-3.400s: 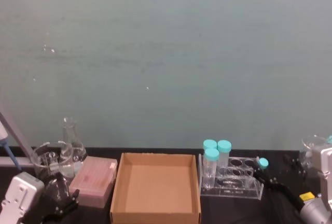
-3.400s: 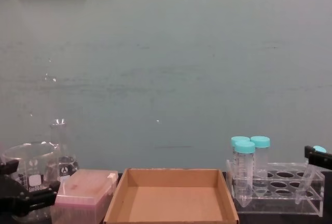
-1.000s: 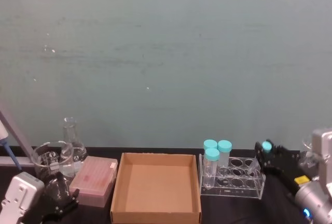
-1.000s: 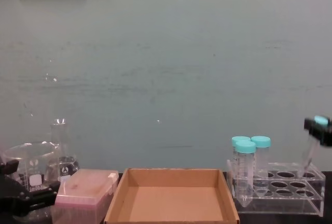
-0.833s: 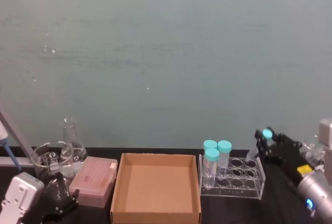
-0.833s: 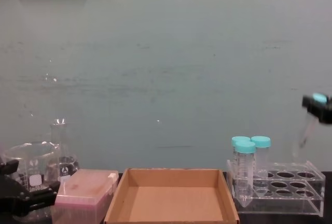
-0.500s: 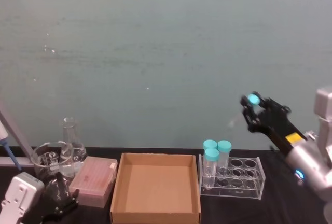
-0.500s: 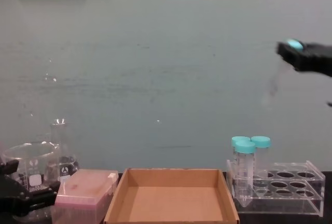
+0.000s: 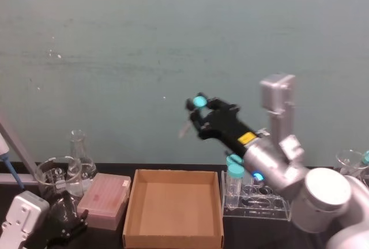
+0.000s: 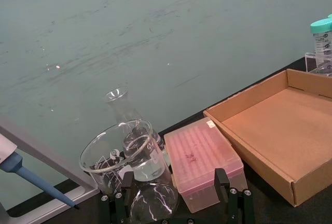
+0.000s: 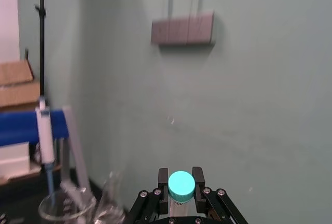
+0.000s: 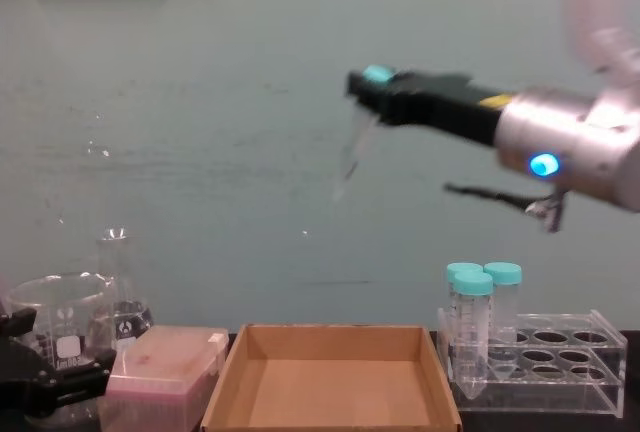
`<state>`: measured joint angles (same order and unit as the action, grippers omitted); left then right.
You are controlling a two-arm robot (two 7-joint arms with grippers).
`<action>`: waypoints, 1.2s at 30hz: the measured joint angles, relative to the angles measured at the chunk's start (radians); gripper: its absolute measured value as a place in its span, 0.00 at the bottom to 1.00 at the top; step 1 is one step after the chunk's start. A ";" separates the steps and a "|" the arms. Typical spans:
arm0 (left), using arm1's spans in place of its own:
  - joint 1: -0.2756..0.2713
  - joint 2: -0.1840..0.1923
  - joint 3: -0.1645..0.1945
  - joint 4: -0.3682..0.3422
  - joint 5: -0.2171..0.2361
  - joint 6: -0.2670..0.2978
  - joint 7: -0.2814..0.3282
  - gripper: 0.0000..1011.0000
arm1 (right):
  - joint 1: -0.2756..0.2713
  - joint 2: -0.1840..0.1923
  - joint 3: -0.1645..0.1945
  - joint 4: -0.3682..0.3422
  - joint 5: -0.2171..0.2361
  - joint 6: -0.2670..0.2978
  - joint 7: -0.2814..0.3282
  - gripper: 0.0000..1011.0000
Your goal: Use the right hand to move the test tube from the test tube rack into the box.
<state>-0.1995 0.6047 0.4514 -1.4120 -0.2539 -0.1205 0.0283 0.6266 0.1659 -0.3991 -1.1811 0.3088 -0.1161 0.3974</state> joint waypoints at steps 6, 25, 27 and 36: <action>0.000 0.000 0.000 0.000 0.000 0.000 0.000 0.99 | 0.041 -0.059 -0.031 0.101 -0.022 0.074 -0.015 0.27; 0.000 0.000 0.000 0.000 0.000 0.000 0.000 0.99 | 0.142 -0.175 -0.057 0.407 -0.117 0.076 -0.065 0.27; 0.000 0.000 0.000 0.000 0.000 0.000 0.000 0.99 | 0.145 -0.176 -0.057 0.412 -0.119 0.073 -0.066 0.27; 0.000 0.000 0.000 0.000 0.000 0.000 0.000 0.99 | 0.139 -0.172 -0.057 0.397 -0.116 0.075 -0.066 0.27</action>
<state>-0.1995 0.6047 0.4514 -1.4119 -0.2539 -0.1206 0.0283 0.7657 -0.0057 -0.4559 -0.7845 0.1926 -0.0409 0.3315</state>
